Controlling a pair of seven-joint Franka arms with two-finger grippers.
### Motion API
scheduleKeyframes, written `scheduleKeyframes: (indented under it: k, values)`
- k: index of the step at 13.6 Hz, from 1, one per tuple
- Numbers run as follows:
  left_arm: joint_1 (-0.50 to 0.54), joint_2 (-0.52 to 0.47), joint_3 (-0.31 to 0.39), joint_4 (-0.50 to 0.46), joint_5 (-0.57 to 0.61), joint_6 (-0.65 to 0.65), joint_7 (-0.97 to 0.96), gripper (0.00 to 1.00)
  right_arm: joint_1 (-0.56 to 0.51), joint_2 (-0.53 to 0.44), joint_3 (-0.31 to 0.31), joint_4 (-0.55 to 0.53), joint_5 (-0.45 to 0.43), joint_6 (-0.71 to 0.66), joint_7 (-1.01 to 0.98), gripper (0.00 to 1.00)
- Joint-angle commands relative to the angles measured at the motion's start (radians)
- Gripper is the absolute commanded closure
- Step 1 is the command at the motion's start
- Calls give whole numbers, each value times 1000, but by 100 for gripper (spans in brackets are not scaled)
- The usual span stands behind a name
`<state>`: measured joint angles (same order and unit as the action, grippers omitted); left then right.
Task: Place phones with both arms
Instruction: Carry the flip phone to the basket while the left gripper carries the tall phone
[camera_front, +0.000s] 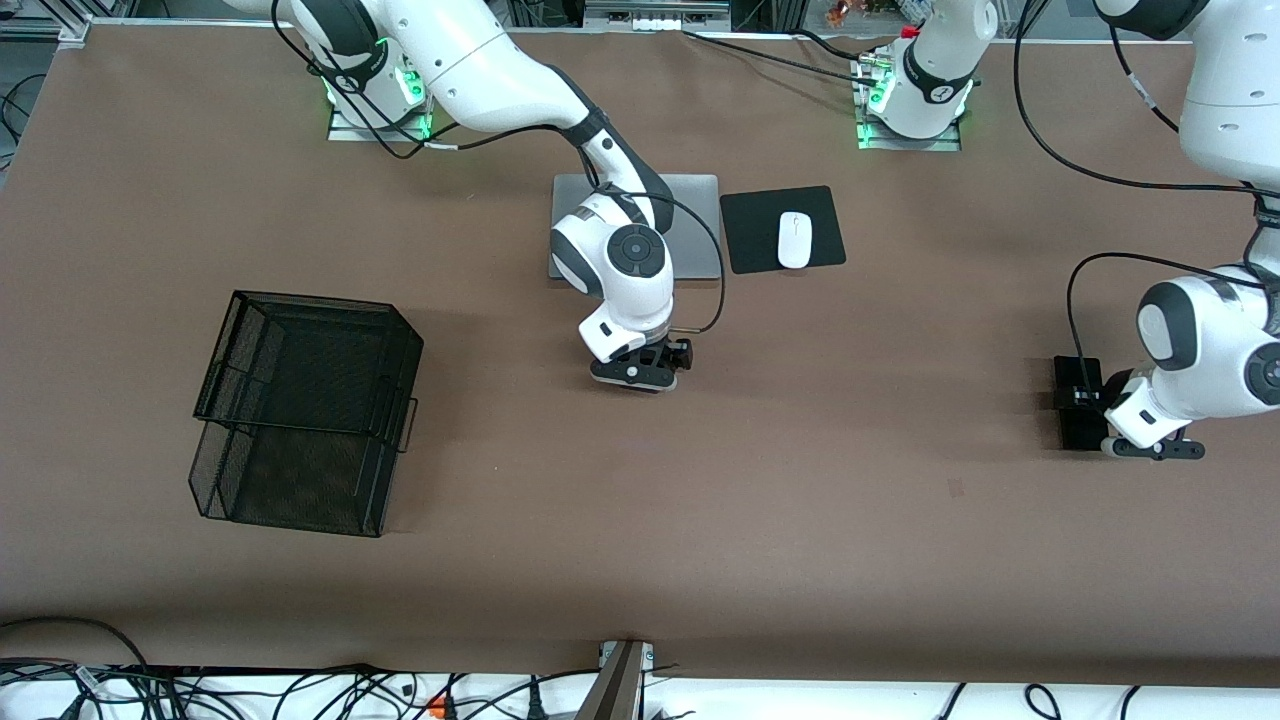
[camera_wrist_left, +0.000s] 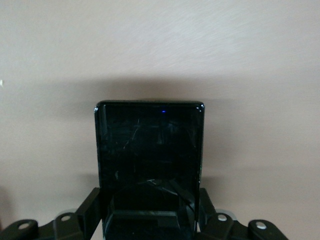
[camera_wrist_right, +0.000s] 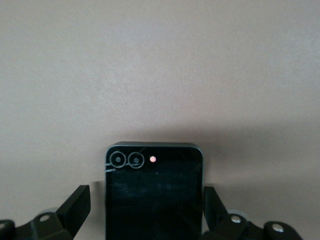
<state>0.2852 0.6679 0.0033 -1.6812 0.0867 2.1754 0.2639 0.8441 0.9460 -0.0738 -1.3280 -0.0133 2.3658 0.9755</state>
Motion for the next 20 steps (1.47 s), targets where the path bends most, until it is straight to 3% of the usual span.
scheduleKeyframes:
  k: [1,2,4,5,6,8,10,14,17,20]
  values:
    - [-18,-27,-29,116,-18,-184,2,81,1,14,2,-17,-7,24,5,0]
    - [-30,-30,-41,156,-18,-245,-18,81,1,13,2,-17,-7,24,2,5]
    - [-70,-36,-54,234,-19,-374,-81,81,-5,1,0,-14,-8,15,-15,61]
    - [-102,-39,-55,274,-19,-434,-113,81,-8,-12,-1,-13,-8,1,-21,80]
    - [-136,-40,-54,316,-19,-487,-148,81,-16,-33,-3,-10,-8,-28,-21,89]
    - [-213,-40,-54,371,-19,-564,-202,81,-16,-91,-17,-8,-8,-101,-26,99]
    - [-267,-40,-58,374,-21,-575,-280,81,-23,-171,-27,-7,-4,-219,-73,100]
    - [-288,-27,-166,373,-118,-569,-287,81,-83,-349,-76,-33,7,-480,-252,100]
    - [-375,31,-216,371,-220,-530,-305,82,-103,-548,-171,-254,10,-490,-430,100]
    - [-525,76,-215,359,-237,-317,-498,84,-103,-723,-340,-485,10,-424,-656,100]
